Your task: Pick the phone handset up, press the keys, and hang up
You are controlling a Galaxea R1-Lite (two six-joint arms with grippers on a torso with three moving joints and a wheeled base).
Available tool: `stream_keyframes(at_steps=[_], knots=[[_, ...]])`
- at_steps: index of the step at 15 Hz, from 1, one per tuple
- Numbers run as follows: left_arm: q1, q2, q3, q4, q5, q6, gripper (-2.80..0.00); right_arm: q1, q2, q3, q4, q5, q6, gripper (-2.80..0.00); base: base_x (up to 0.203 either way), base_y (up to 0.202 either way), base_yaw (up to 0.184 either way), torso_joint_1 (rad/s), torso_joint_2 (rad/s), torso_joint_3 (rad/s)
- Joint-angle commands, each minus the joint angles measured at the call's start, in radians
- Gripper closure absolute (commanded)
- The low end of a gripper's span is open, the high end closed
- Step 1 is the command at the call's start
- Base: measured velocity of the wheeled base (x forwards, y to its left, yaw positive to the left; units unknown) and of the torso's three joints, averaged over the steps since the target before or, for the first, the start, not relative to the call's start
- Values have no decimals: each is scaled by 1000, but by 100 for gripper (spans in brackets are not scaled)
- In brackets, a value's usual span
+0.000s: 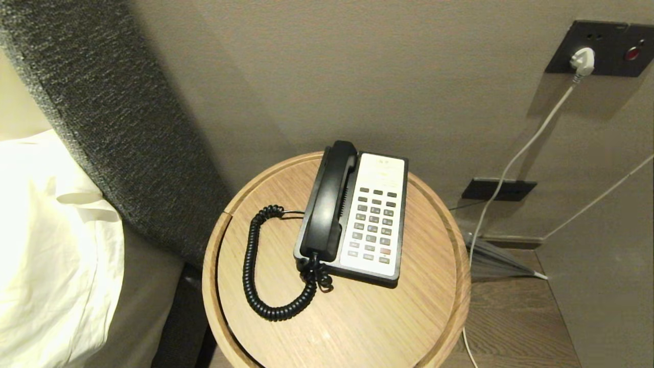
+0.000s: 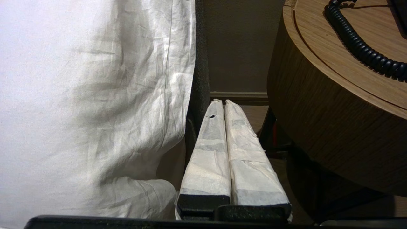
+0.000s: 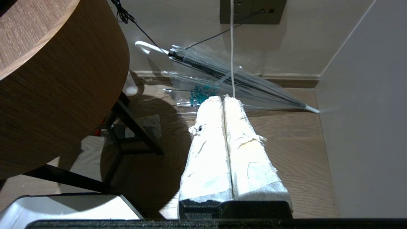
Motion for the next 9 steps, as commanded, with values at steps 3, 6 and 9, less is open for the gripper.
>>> stream_keyframes(at_steps=[3,6,9], knots=[[0,1,40,-1,0,0,0,0,2,0,-1,-2,15,0,0,0,0,0,0,0],[0,1,40,-1,0,0,0,0,2,0,-1,-3,15,0,0,0,0,0,0,0],[0,1,40,-1,1,0,0,0,2,0,-1,-3,16,0,0,0,0,0,0,0]])
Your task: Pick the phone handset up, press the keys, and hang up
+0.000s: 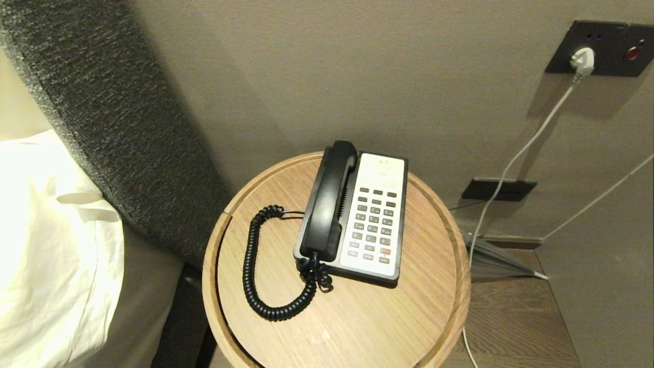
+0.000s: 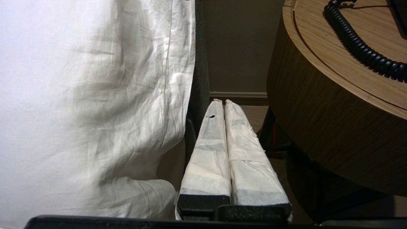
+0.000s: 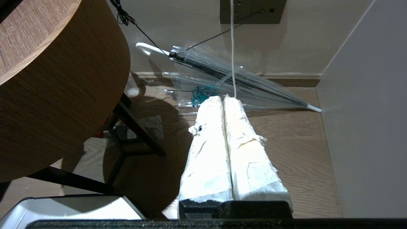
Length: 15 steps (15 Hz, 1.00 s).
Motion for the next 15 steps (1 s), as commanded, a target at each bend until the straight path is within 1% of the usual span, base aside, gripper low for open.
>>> stream_keyframes(at_steps=[1,4,7,15], knots=[[0,1,40,-1,0,0,0,0,2,0,0,0,0,0,0,0,0,0,0,0],[0,1,40,-1,0,-1,0,0,1,0,0,0,0,0,0,0,0,0,0,0],[0,1,40,1,2,-37,0,0,2,0,0,0,-1,0,0,0,0,0,0,0],[0,1,40,1,4,-27,0,0,1,0,0,0,0,0,0,0,0,0,0,0]])
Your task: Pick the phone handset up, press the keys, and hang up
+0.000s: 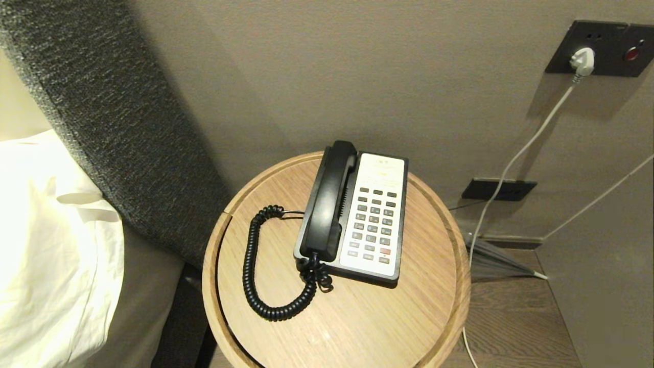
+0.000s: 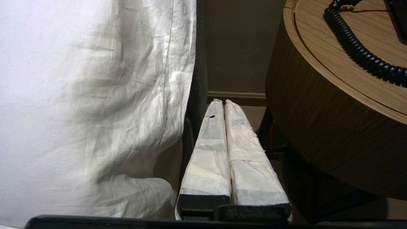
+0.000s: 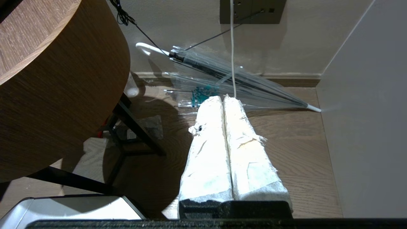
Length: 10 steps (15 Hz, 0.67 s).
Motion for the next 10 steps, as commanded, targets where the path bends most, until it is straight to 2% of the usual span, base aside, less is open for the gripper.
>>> stream_keyframes(at_steps=[1,4,10], knots=[[0,1,40,2,-3,1,0,0,2,0,0,0,0,0,0,0,0,0,0,0],[0,1,40,3,-6,41,0,0,2,0,0,0,0,0,0,0,0,0,0,0],[0,1,40,1,-6,33,0,0,1,0,0,0,0,0,0,0,0,0,0,0]])
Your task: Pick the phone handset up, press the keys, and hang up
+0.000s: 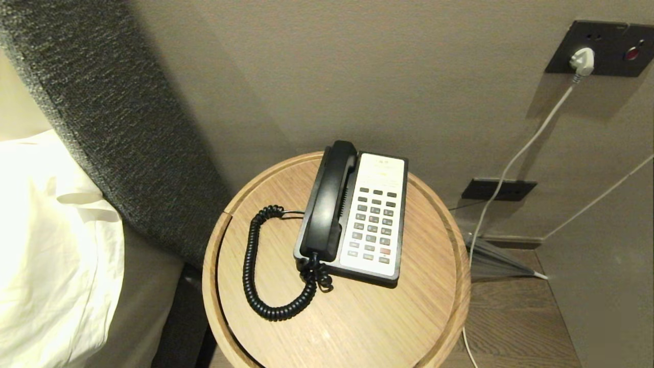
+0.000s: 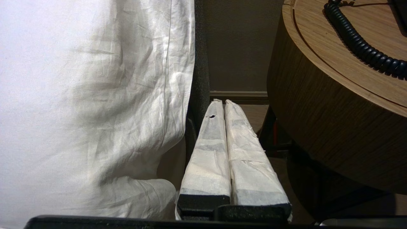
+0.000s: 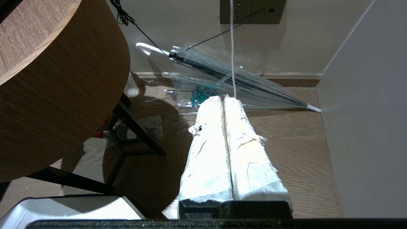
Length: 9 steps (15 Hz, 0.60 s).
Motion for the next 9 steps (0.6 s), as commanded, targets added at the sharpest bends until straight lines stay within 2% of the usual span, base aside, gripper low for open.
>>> stream_keyframes(at_steps=[1,9], knots=[[0,1,40,-1,0,0,0,0,0,0,0,0,1,0,0,0,0,0,0,0],[0,1,40,-1,0,0,0,0,1,0,0,0,1,0,0,0,0,0,0,0]])
